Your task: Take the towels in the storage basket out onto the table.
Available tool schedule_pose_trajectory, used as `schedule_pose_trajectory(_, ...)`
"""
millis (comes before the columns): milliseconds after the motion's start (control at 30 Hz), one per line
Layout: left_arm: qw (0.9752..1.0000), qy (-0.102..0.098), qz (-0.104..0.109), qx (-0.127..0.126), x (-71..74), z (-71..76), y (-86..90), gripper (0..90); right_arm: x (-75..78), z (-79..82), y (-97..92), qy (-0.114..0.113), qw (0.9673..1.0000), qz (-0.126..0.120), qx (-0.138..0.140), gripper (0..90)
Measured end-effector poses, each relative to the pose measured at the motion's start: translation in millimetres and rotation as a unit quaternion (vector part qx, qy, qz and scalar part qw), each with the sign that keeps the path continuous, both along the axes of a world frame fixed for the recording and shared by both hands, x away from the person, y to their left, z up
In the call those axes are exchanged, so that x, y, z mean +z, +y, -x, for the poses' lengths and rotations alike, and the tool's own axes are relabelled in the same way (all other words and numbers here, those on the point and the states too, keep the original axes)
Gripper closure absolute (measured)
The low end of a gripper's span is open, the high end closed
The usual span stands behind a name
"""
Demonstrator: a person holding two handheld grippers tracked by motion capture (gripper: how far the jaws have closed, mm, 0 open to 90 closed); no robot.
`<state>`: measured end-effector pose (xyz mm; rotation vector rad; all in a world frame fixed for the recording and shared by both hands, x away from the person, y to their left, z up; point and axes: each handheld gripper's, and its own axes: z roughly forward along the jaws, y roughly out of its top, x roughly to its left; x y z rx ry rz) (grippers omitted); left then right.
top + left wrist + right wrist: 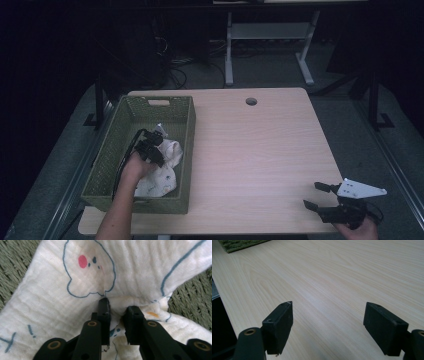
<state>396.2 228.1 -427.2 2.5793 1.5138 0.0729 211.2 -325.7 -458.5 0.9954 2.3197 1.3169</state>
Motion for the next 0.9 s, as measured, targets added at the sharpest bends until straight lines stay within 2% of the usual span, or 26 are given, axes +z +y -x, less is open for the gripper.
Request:
schedule_pose_trajectory(67, 0.9999, -0.007, -0.01, 0.0, 0.4, 0.9, -2.3, 82.2, 0.2, -0.2, 0.0, 0.0, 1.0, 0.002, 0.002, 23.3)
schedule_pose_trajectory(133, 0.9999, -0.006, -0.013, -0.004, 1.2, 1.2, -2.4, 83.0, 0.3, -0.1, 0.0, -0.001, 1.0, 0.003, 0.002, 23.3)
schedule_pose_trajectory(233, 0.9997, -0.018, -0.015, -0.006, 5.8, 4.7, -2.6, 84.1, 0.8, 0.7, -1.3, -0.002, 1.0, 0.0, -0.002, 23.4)
schedule_pose_trajectory(267, 0.9996, -0.024, -0.011, -0.008, 9.9, 6.3, -1.1, 84.2, 0.8, 0.8, -1.9, -0.001, 1.0, -0.002, -0.004, 23.3)
schedule_pose_trajectory(367, 0.9984, -0.05, 0.028, 0.001, 26.1, 13.8, 4.9, 84.3, 0.7, -0.2, -2.7, -0.002, 1.0, -0.006, -0.006, 23.4)
schedule_pose_trajectory(400, 0.9969, -0.057, 0.054, 0.005, 34.4, 18.0, 9.5, 84.3, 0.8, -0.3, -2.5, -0.003, 1.0, -0.006, -0.006, 23.3)
schedule_pose_trajectory(433, 0.9956, -0.062, 0.07, 0.01, 37.7, 20.3, 11.4, 84.3, 1.3, -0.2, -1.6, -0.005, 0.9999, -0.006, -0.007, 23.3)
schedule_pose_trajectory(500, 0.9933, -0.079, 0.084, 0.012, 45.0, 26.3, 16.7, 84.3, 2.0, 0.0, -1.4, -0.007, 0.9999, -0.006, -0.007, 23.3)
schedule_pose_trajectory(533, 0.99, -0.091, 0.107, 0.014, 51.0, 32.9, 23.1, 84.3, 2.8, 0.6, -1.5, -0.01, 0.9999, -0.007, -0.009, 23.4)
schedule_pose_trajectory(567, 0.99, -0.091, 0.107, 0.014, 51.0, 32.9, 23.1, 84.3, 2.8, 0.6, -1.5, -0.01, 0.9999, -0.007, -0.009, 23.4)
schedule_pose_trajectory(733, 0.9787, -0.126, 0.16, 0.027, 64.3, 51.1, 40.7, 84.3, 3.9, 1.5, -3.0, -0.013, 0.9998, -0.01, -0.011, 23.3)
schedule_pose_trajectory(900, 0.9689, -0.141, 0.2, 0.038, 74.7, 62.4, 54.8, 84.3, 4.4, 0.8, -2.6, -0.012, 0.9998, -0.012, -0.013, 23.3)
